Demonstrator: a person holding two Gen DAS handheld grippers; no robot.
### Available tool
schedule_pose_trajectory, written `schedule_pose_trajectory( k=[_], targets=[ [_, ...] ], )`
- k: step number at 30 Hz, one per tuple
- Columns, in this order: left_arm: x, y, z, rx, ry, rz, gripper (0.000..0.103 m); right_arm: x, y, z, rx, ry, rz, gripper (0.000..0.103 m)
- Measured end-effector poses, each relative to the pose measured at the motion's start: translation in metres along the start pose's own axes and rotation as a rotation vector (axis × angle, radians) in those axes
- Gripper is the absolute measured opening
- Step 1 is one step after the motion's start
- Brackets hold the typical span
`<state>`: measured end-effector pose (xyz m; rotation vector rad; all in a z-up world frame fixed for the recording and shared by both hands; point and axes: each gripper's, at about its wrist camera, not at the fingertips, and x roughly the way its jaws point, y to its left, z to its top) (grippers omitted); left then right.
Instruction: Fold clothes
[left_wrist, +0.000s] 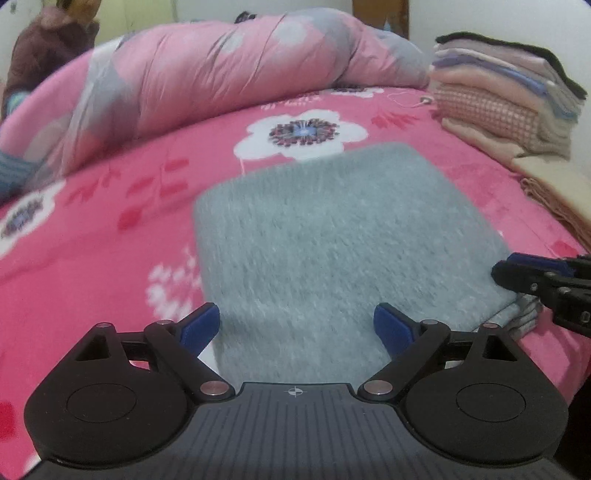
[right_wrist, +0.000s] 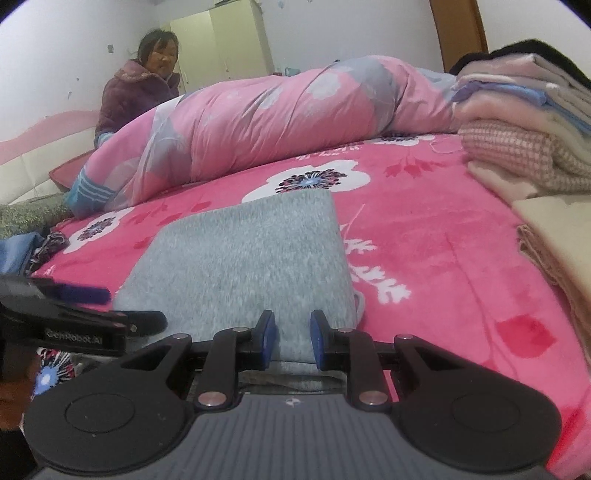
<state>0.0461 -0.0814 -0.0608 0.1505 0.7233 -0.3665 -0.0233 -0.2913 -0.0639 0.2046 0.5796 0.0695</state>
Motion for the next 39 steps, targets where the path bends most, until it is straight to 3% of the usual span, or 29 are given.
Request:
schedule_pose_trajectory(
  k=[19,39],
  targets=[
    [0.000,-0.013,0.000,0.030,0.032,0.089,0.092,0.001,0.000,0.004,-0.007,0.031,0.001,0.024],
    [0.000,-0.011,-0.001,-0.007,0.035,0.099,0.092,0.000,-0.001,-0.001,-0.005,0.009,0.007,0.024]
  ],
)
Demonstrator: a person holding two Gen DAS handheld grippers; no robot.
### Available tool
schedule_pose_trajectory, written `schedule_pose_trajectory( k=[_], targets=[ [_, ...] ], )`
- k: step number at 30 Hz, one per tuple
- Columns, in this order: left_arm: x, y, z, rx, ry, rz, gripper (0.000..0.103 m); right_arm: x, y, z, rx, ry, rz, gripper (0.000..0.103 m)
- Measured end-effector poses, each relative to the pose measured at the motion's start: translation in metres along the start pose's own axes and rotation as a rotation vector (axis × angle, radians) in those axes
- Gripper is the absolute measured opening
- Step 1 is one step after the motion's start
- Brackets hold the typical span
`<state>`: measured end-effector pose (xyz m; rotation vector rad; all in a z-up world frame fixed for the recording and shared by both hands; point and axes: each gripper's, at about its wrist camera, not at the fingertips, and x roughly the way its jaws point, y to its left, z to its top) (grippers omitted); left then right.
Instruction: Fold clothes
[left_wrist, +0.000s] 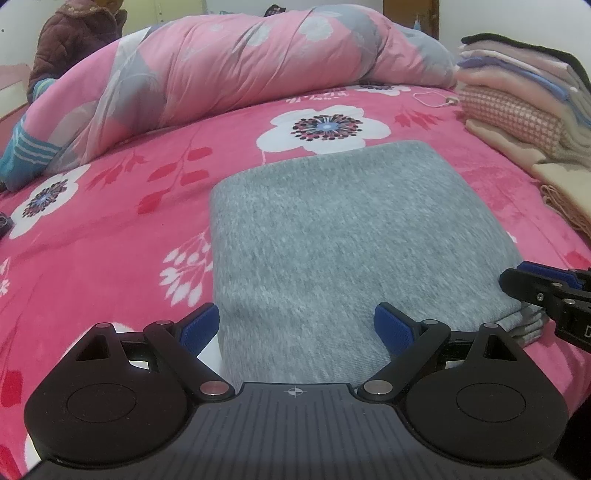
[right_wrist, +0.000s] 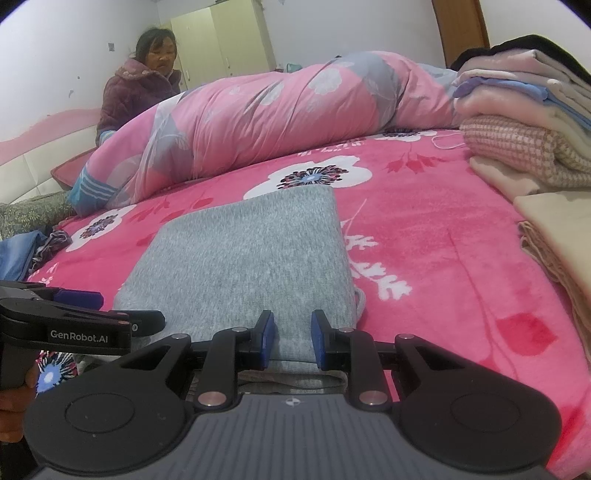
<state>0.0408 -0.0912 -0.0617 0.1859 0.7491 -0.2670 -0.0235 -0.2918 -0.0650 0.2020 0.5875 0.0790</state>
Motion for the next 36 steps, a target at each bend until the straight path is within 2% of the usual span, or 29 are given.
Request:
schedule_pose_trajectory(
  k=[36],
  targets=[
    [-0.0005,-0.0041,0.0004,0.005,0.004,0.026,0.093,-0.0008,-0.0006,-0.0018,0.018,-0.009,0.002,0.024]
  ],
)
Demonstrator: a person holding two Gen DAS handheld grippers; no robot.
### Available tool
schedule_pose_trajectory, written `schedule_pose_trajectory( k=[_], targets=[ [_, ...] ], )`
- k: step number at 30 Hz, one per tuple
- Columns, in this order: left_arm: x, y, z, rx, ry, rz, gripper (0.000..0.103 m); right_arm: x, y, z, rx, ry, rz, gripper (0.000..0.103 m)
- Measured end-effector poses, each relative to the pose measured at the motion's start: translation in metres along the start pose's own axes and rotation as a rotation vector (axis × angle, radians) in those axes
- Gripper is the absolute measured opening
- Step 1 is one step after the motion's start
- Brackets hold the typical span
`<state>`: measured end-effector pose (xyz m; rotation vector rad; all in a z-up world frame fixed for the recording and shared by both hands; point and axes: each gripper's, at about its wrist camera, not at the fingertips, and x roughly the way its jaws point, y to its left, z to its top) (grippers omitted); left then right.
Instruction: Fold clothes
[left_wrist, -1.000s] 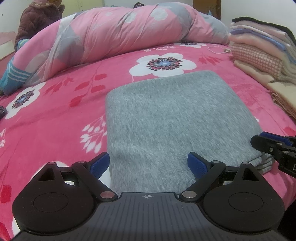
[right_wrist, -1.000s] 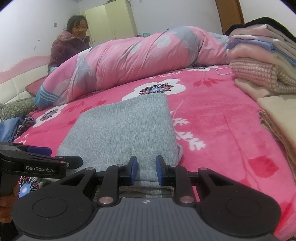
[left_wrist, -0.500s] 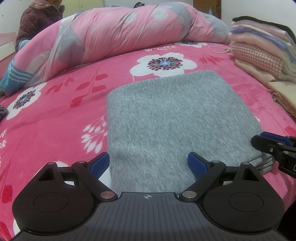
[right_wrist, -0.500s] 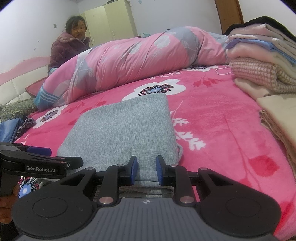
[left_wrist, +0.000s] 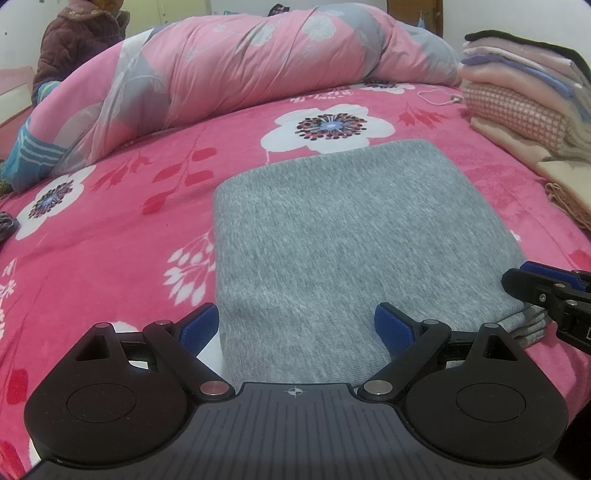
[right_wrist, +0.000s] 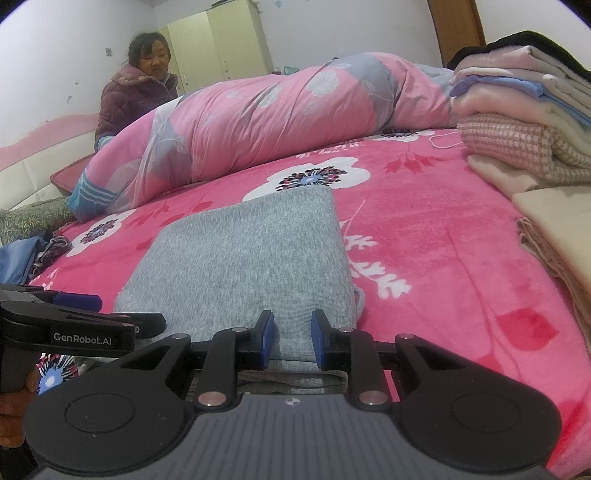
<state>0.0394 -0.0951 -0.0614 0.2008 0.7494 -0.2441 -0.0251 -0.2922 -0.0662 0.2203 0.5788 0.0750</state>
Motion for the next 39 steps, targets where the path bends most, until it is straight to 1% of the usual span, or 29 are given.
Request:
schedule_pose_trajectory(
  k=[18,20,23,28,31,34,36,37,39],
  targets=[
    [-0.002,-0.003,0.001,0.007,-0.011,0.014,0.093,-0.001,0.001,-0.001,0.006,0.001,0.000,0.024],
    [-0.006,-0.002,0.001,0.005,-0.028,0.010,0.093,-0.002,0.000,0.000,0.007,0.004,0.003,0.024],
    [-0.013,0.000,0.003,0.011,-0.064,-0.015,0.093,-0.002,0.000,0.003,0.003,0.018,0.007,0.024],
    [-0.018,0.000,0.012,0.032,-0.126,-0.043,0.093,-0.003,0.003,0.013,-0.039,0.048,0.009,0.025],
    [-0.016,0.000,0.021,0.041,-0.158,-0.059,0.092,-0.005,-0.001,0.022,-0.014,0.049,0.017,0.025],
    [-0.007,-0.002,0.031,0.044,-0.162,-0.071,0.089,-0.006,-0.005,0.034,0.012,0.024,0.022,0.025],
    [0.000,-0.002,0.036,0.043,-0.161,-0.079,0.082,-0.003,-0.006,0.043,0.014,0.006,0.030,0.025],
    [0.004,-0.002,0.038,0.042,-0.161,-0.084,0.081,0.001,-0.005,0.048,0.004,0.000,0.034,0.025],
    [0.013,-0.003,0.042,0.046,-0.154,-0.097,0.072,0.009,-0.002,0.059,-0.017,-0.013,0.042,0.025]
  ],
)
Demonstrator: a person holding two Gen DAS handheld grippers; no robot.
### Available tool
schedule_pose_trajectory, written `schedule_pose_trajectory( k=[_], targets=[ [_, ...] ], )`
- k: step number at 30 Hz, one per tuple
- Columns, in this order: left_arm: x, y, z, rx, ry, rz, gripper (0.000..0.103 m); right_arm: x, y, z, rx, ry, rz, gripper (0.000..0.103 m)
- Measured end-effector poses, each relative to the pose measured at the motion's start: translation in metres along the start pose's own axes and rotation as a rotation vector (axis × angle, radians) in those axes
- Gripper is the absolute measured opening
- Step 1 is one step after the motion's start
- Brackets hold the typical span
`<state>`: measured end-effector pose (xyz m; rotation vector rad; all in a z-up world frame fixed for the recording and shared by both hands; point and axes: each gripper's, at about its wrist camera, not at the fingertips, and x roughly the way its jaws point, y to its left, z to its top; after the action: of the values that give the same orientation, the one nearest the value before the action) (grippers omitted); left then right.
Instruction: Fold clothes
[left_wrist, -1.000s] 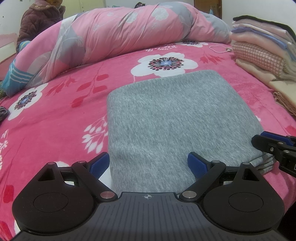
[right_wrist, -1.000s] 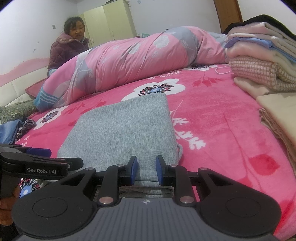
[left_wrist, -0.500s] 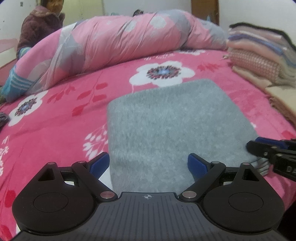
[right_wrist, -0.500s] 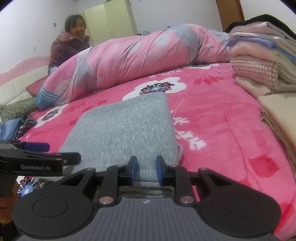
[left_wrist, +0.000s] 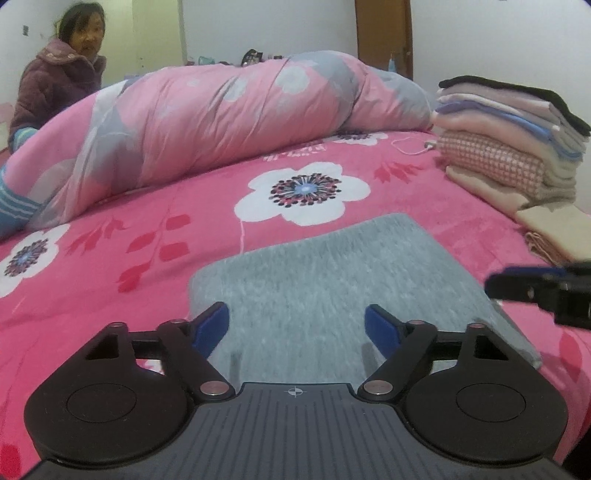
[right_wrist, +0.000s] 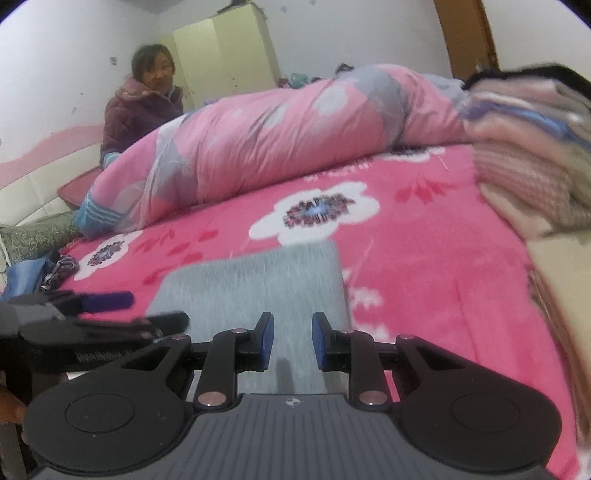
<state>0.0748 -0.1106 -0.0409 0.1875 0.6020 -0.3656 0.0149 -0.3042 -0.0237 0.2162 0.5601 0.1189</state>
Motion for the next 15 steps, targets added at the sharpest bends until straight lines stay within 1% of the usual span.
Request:
schedule_pose_trajectory(
  k=[1,3,5,7,10,12,15],
  targets=[
    [0.003,0.001,0.000,0.002,0.006,-0.005,0.069,0.006,0.000,0.005,-0.009,-0.002,0.003,0.025],
    [0.010,0.001,-0.002,0.007,0.022,-0.024,0.060,0.018,0.001,0.014,-0.026,-0.003,0.009,0.024],
    [0.016,0.001,-0.008,0.015,0.048,-0.040,0.058,0.032,0.001,0.021,-0.043,0.004,0.013,0.024],
    [0.022,0.001,-0.015,0.029,0.060,-0.049,0.058,0.048,0.000,0.023,-0.064,0.027,0.014,0.024],
    [0.023,-0.002,-0.022,0.065,0.041,-0.047,0.058,0.086,-0.006,0.012,-0.091,0.130,0.002,0.024],
    [0.021,-0.002,-0.023,0.075,0.033,-0.052,0.058,0.087,-0.006,0.013,-0.119,0.129,0.012,0.024],
    [0.012,0.007,-0.023,0.029,0.023,-0.087,0.057,0.082,-0.005,0.032,-0.089,0.160,0.015,0.024]
  ],
)
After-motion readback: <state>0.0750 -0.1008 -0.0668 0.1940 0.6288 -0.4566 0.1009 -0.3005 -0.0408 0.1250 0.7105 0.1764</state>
